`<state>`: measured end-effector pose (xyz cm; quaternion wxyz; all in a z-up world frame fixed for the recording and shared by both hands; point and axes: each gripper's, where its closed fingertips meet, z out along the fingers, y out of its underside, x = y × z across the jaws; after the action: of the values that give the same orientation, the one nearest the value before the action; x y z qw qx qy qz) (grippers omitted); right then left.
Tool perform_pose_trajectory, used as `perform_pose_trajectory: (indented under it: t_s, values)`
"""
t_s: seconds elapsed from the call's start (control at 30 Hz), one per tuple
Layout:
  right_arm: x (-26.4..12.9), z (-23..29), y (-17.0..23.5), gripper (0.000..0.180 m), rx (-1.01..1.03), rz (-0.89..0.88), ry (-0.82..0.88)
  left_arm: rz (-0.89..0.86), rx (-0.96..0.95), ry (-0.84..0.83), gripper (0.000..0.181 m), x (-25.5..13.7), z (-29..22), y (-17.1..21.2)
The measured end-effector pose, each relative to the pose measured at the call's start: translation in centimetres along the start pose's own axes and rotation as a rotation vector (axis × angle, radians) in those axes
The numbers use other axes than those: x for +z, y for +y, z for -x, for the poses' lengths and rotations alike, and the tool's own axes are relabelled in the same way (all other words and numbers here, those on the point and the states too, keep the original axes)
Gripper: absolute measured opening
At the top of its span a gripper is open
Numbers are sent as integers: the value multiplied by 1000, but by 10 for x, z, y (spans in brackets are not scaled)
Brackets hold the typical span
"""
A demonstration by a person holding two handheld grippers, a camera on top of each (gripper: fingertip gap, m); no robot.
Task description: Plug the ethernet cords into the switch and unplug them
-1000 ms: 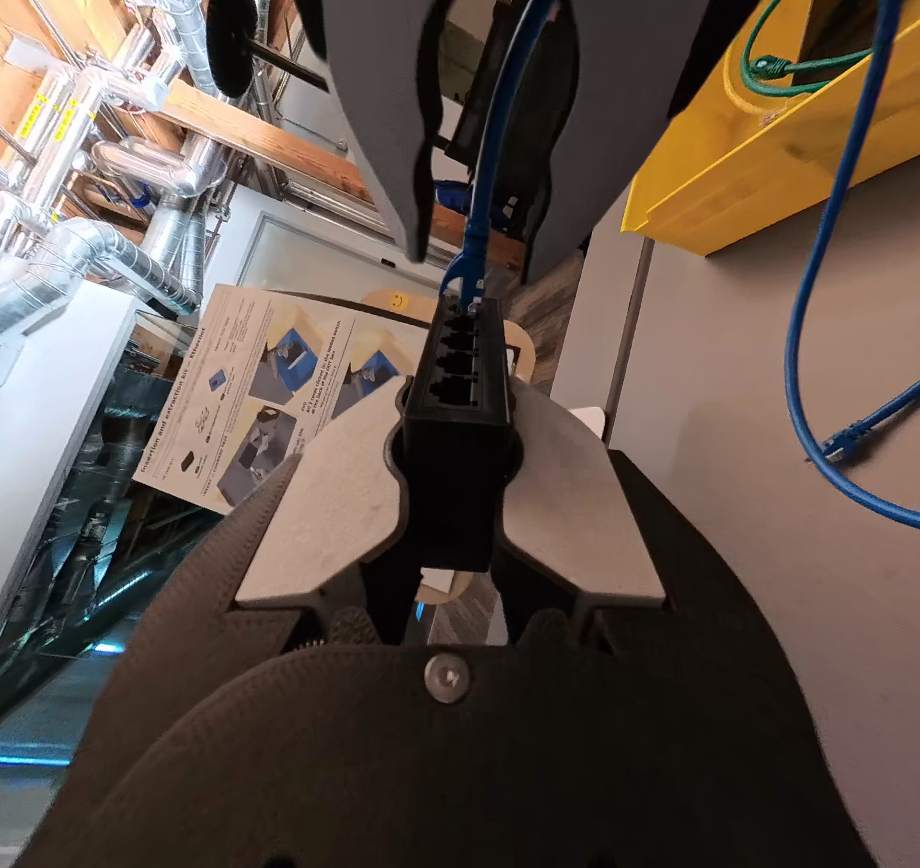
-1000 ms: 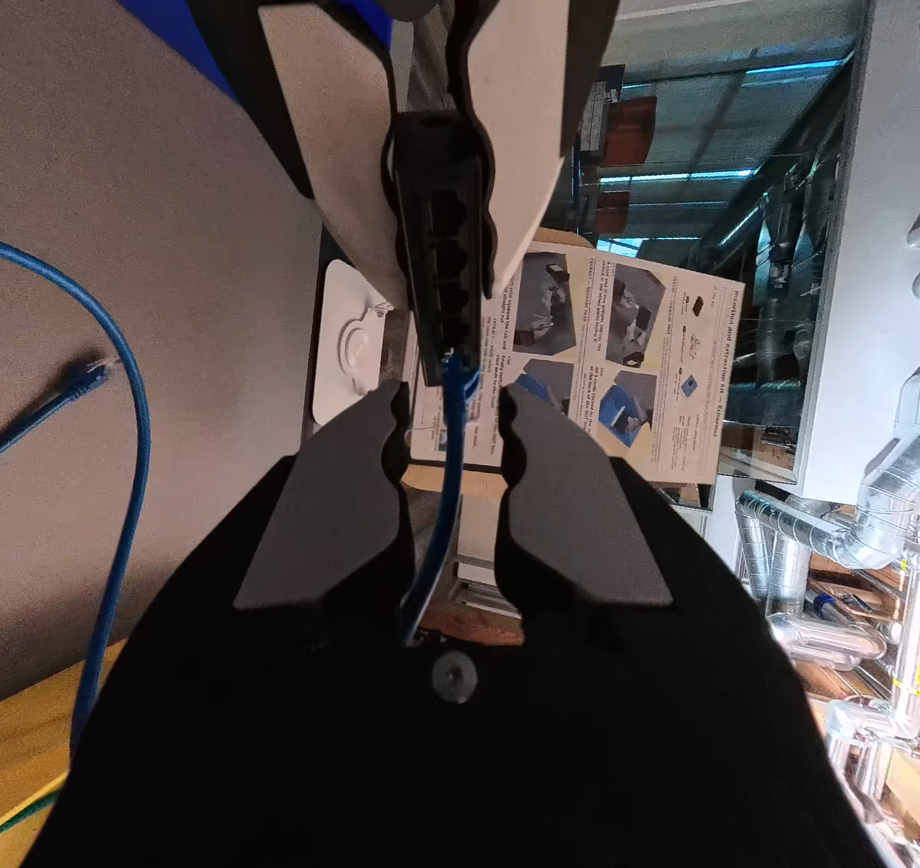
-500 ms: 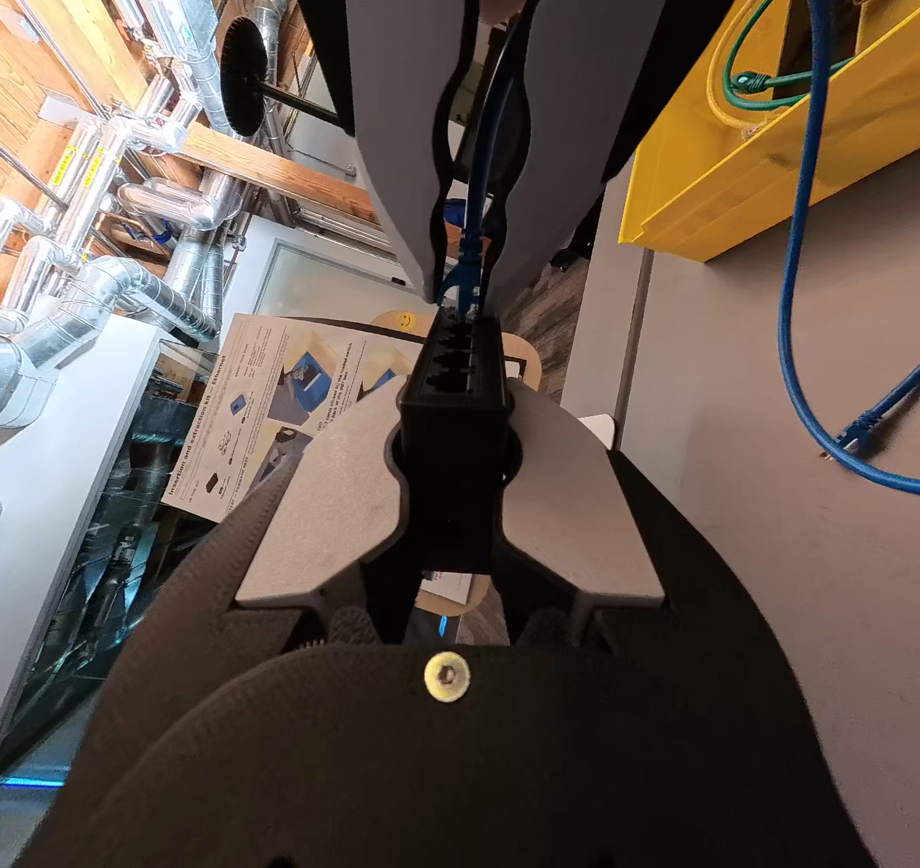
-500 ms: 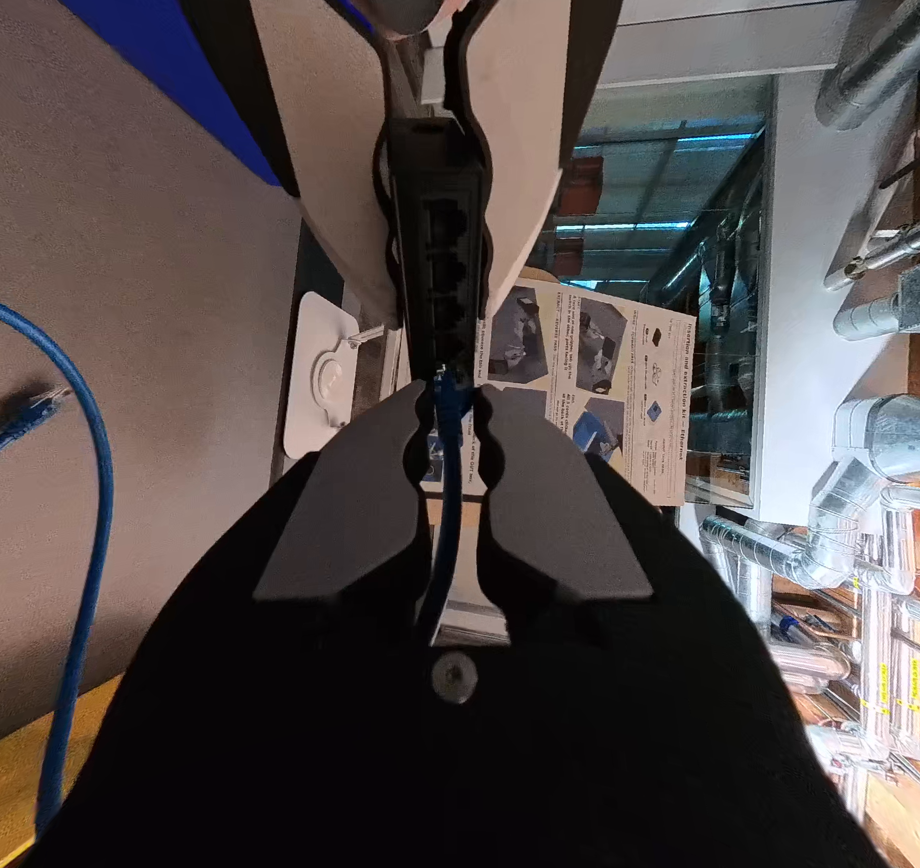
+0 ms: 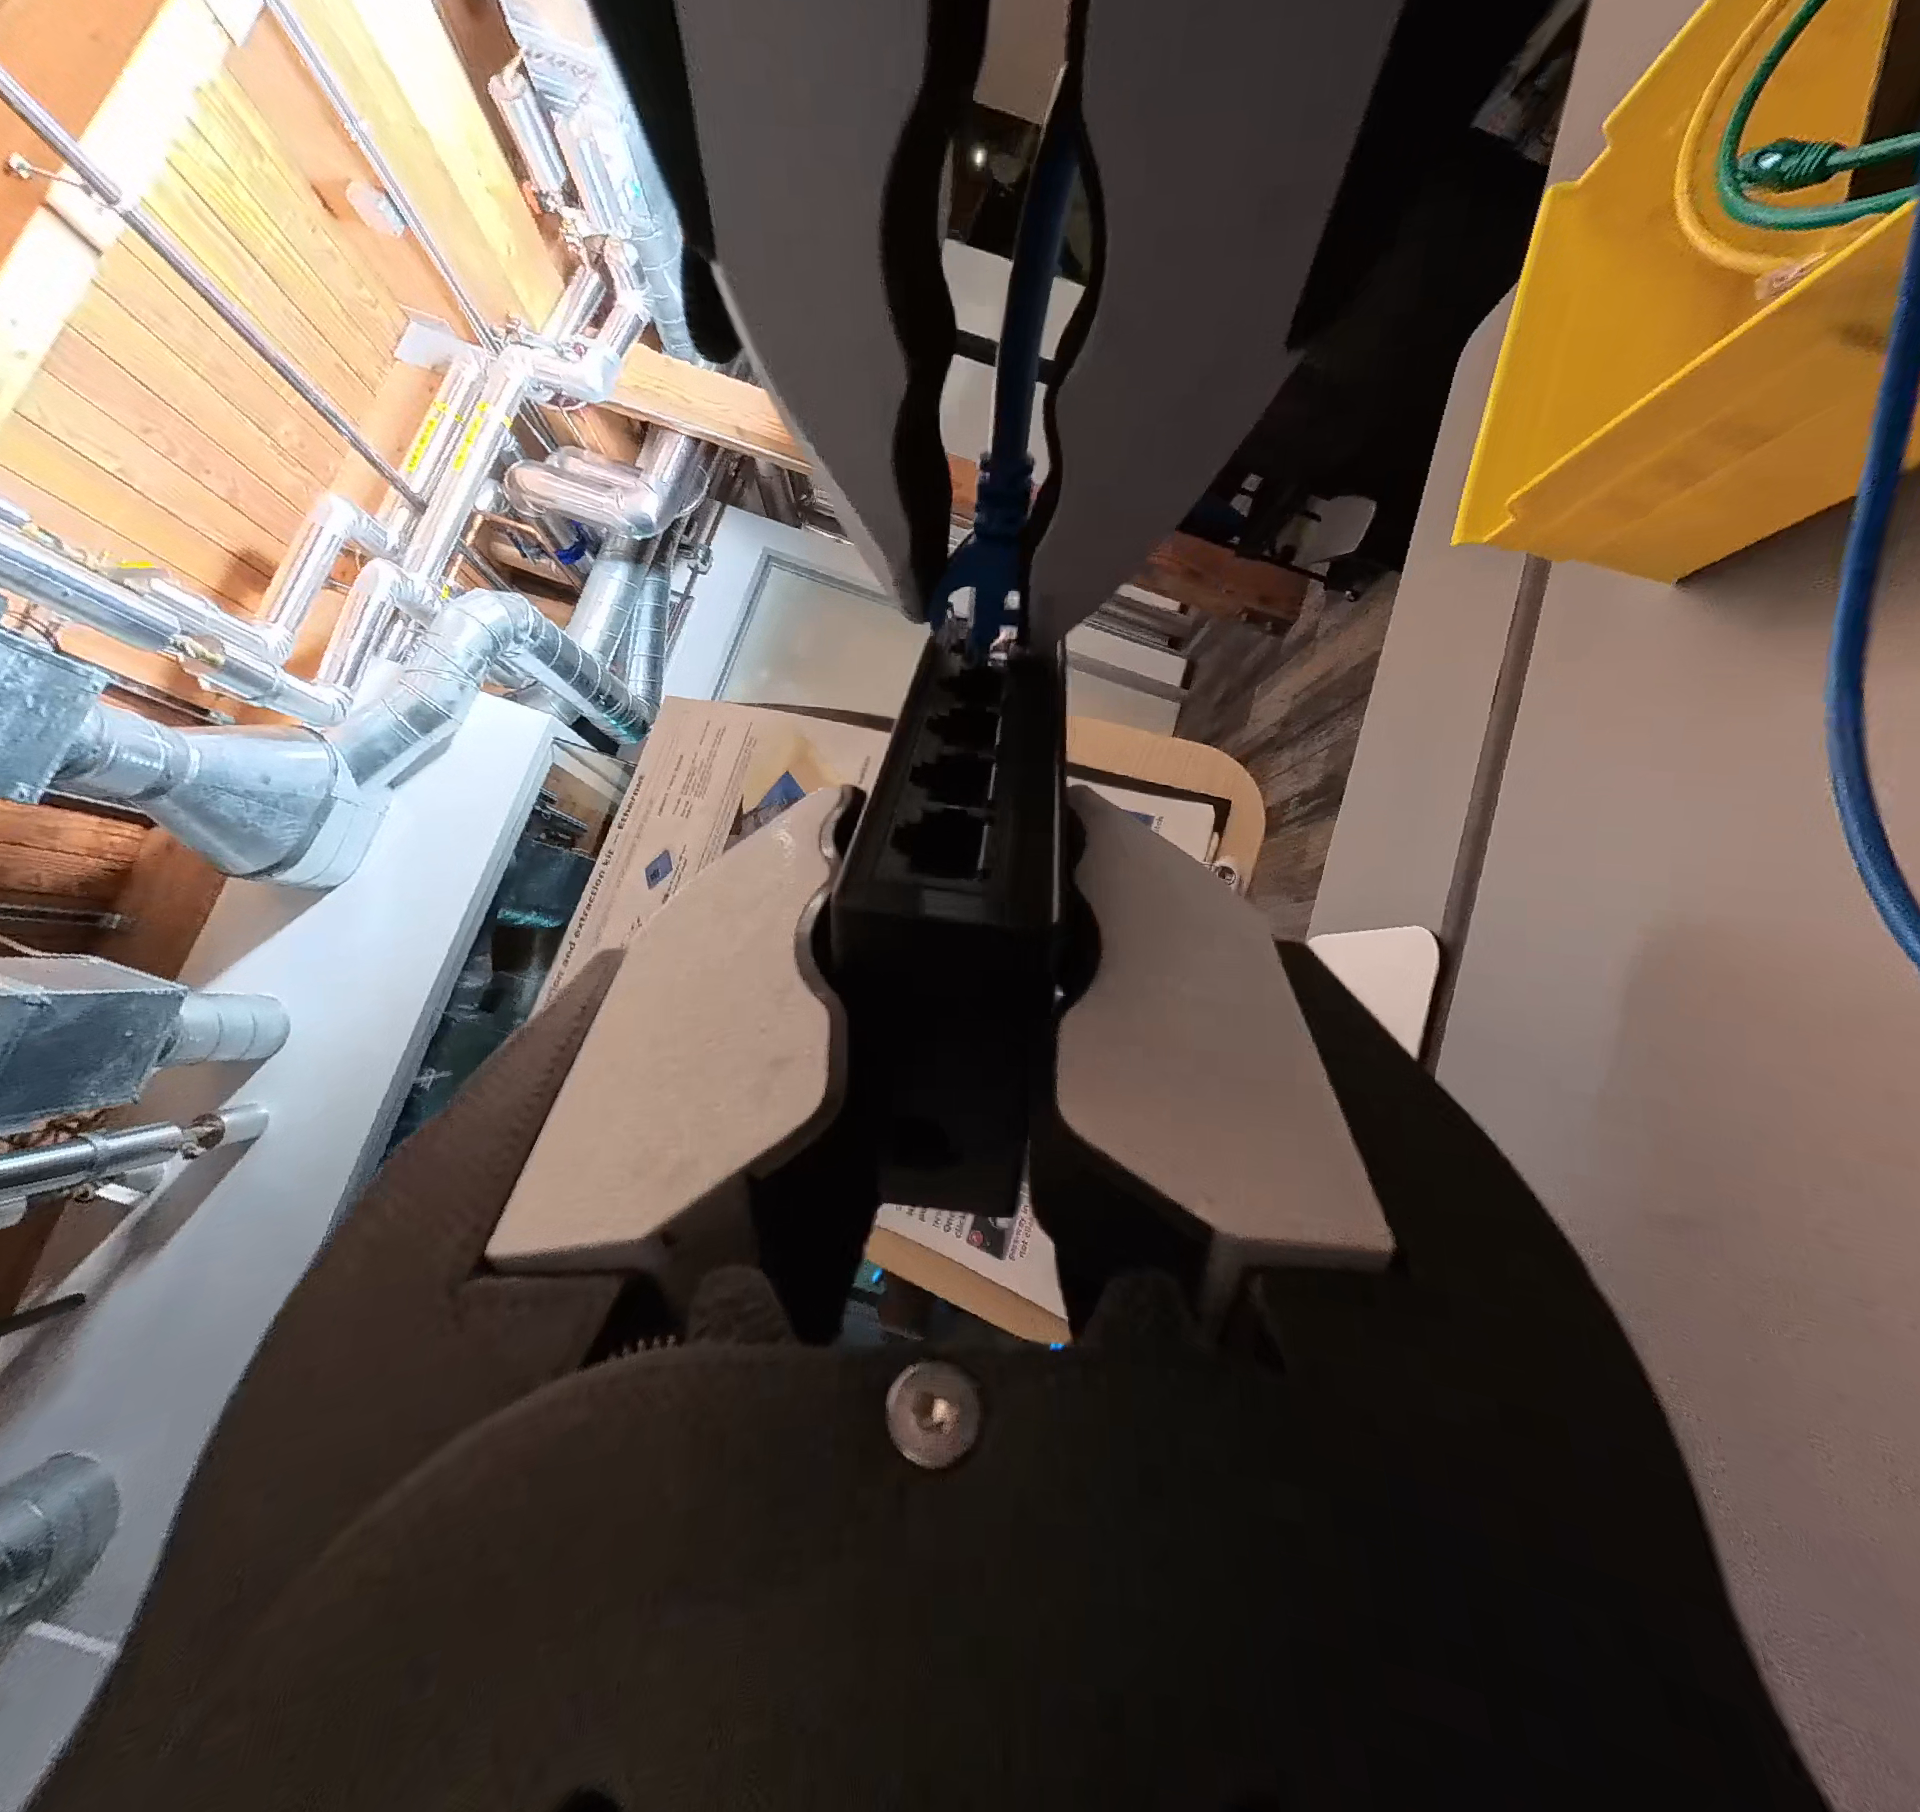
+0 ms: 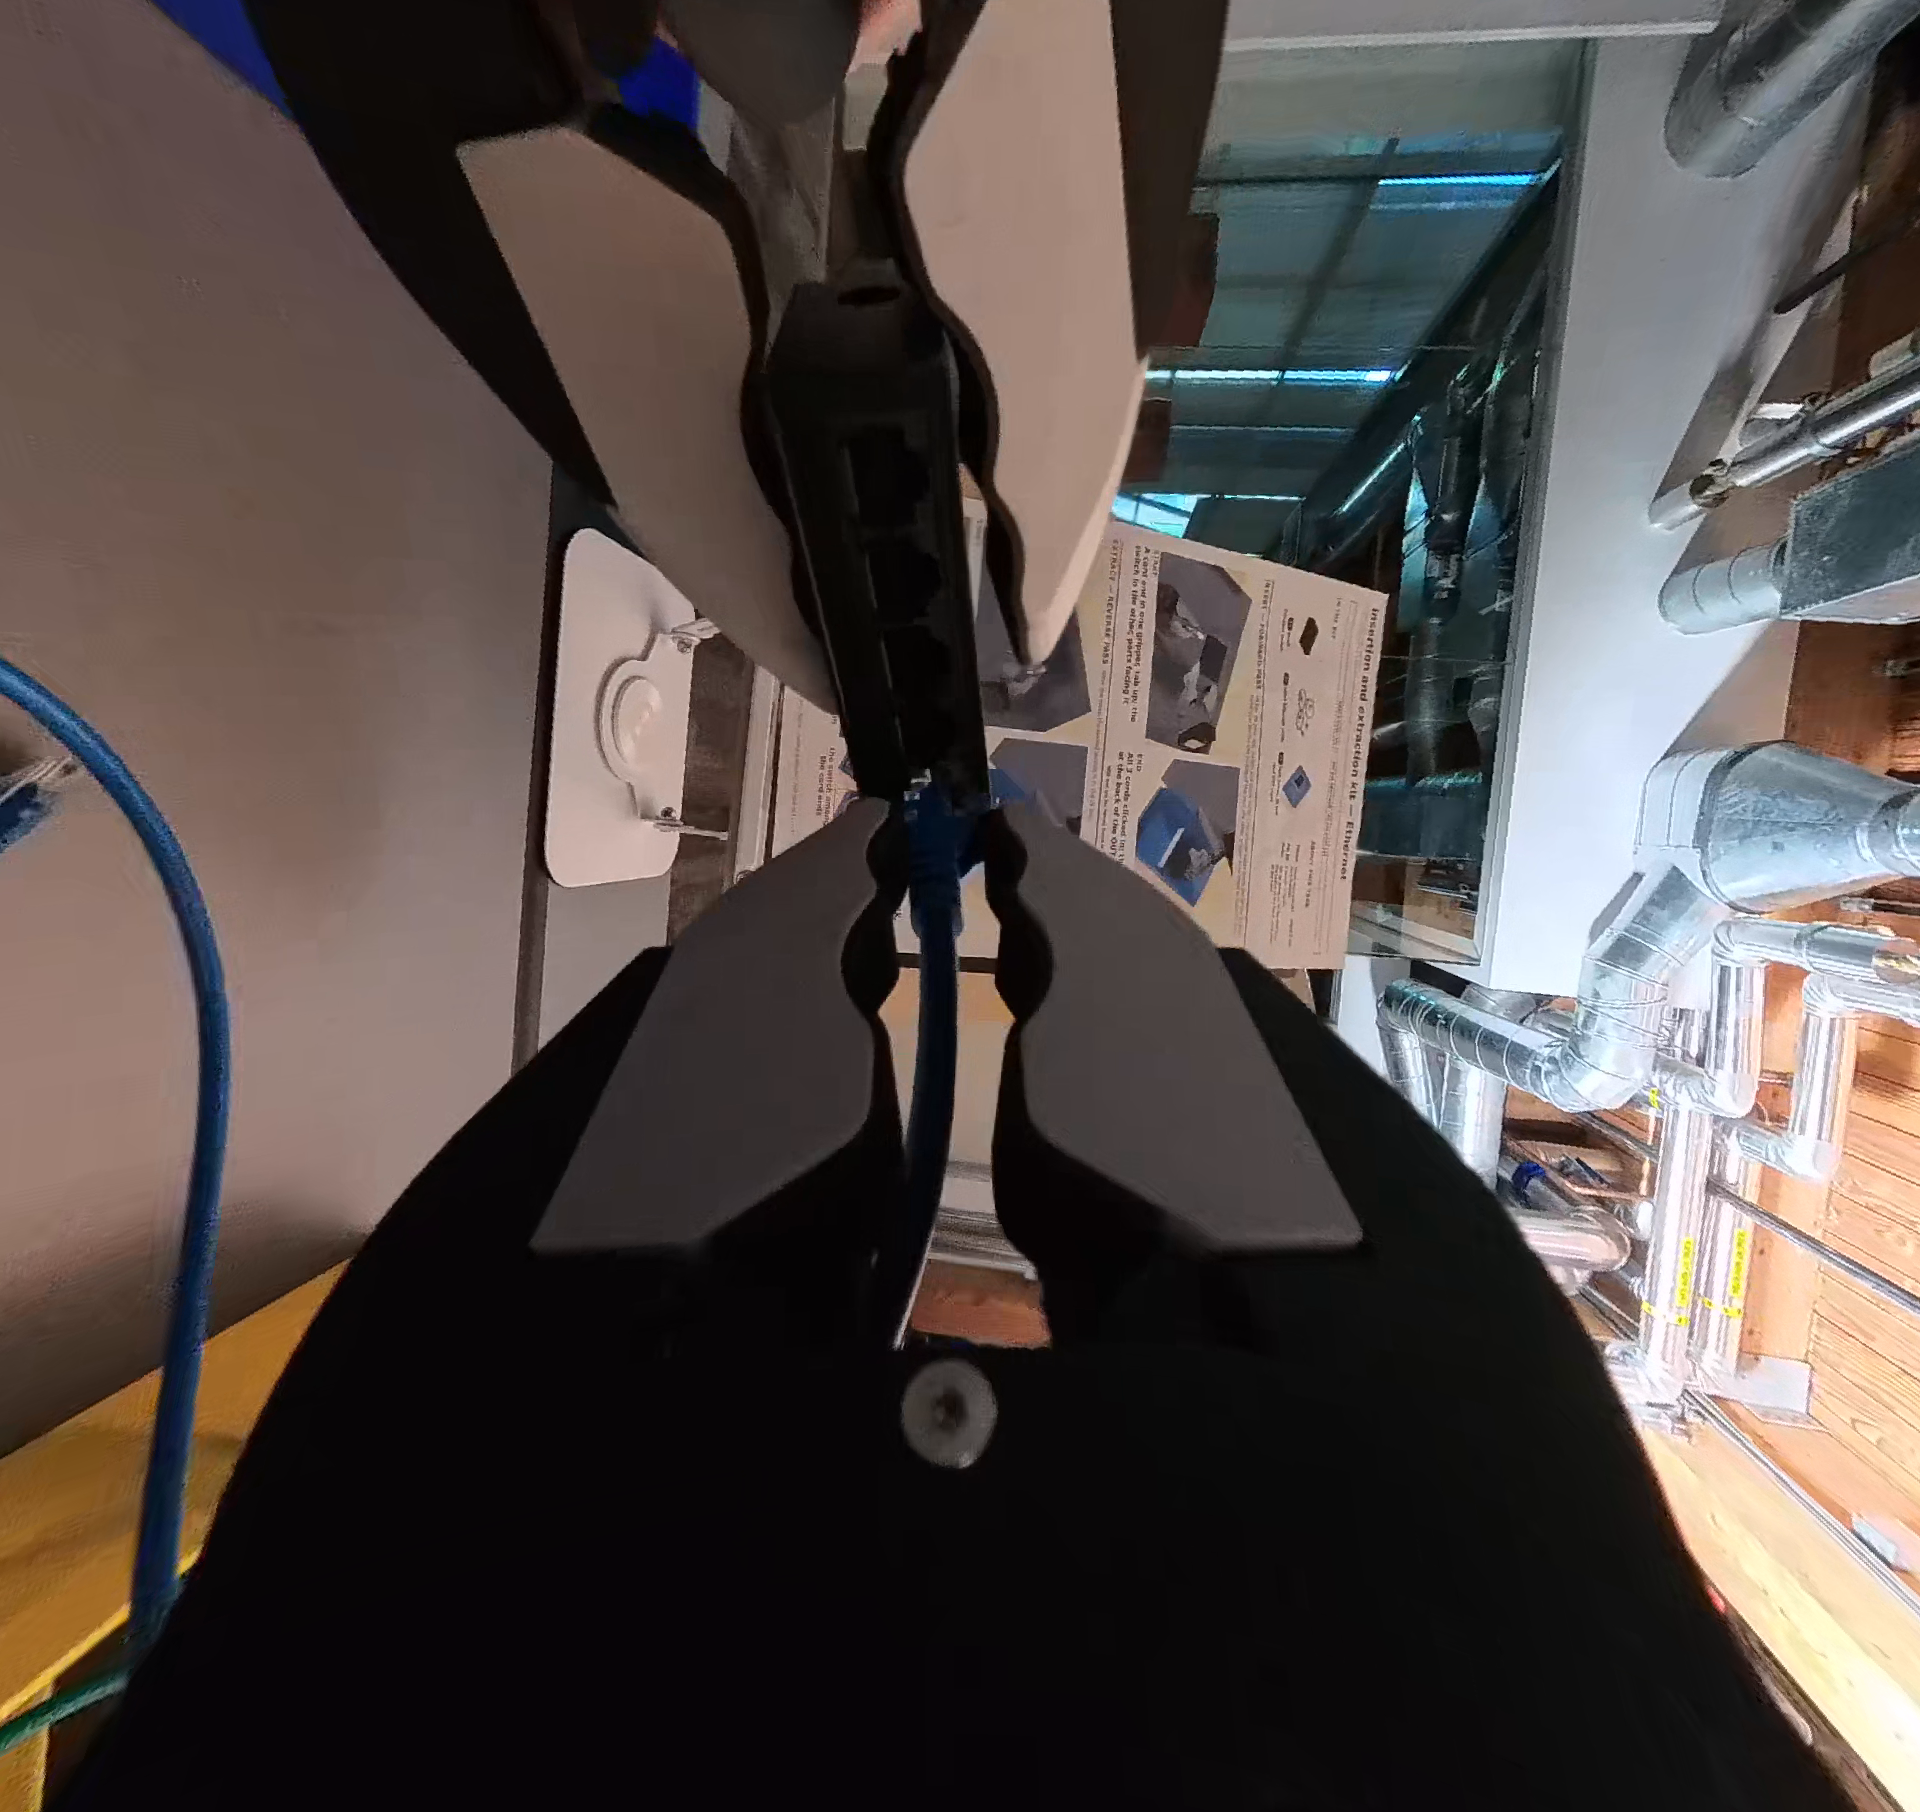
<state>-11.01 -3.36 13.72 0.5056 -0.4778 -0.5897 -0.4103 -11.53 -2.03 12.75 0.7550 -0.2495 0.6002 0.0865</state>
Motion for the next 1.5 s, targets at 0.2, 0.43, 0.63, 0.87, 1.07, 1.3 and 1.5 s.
perform_pose_trajectory:
  t_s: [0.2,0.43,0.63,0.87,1.07,1.3,1.5]
  values:
    - [-13,-6,-7,16,2,-75,-4,-64,-15,-7,30,-6,4,-12]
    - [-18,-13,-10,17,-24,-54,15,-61,-30,-23,28,-11,11,-15]
    - [-21,-17,-14,16,-29,-58,20,-45,-15,-33,30,-14,16,-14]
    - [-13,-10,-13,14,-97,-6,-88,-15,27,-20,32,-13,16,-5]
    - [-4,-11,-16,14,-62,-11,-256,16,-13,-19,33,-11,20,5]
    - [4,-1,-13,14,-121,49,-451,34,-66,46,33,-6,13,14]
    - [9,11,-1,16,-132,93,-614,38,-92,101,32,4,-3,18]
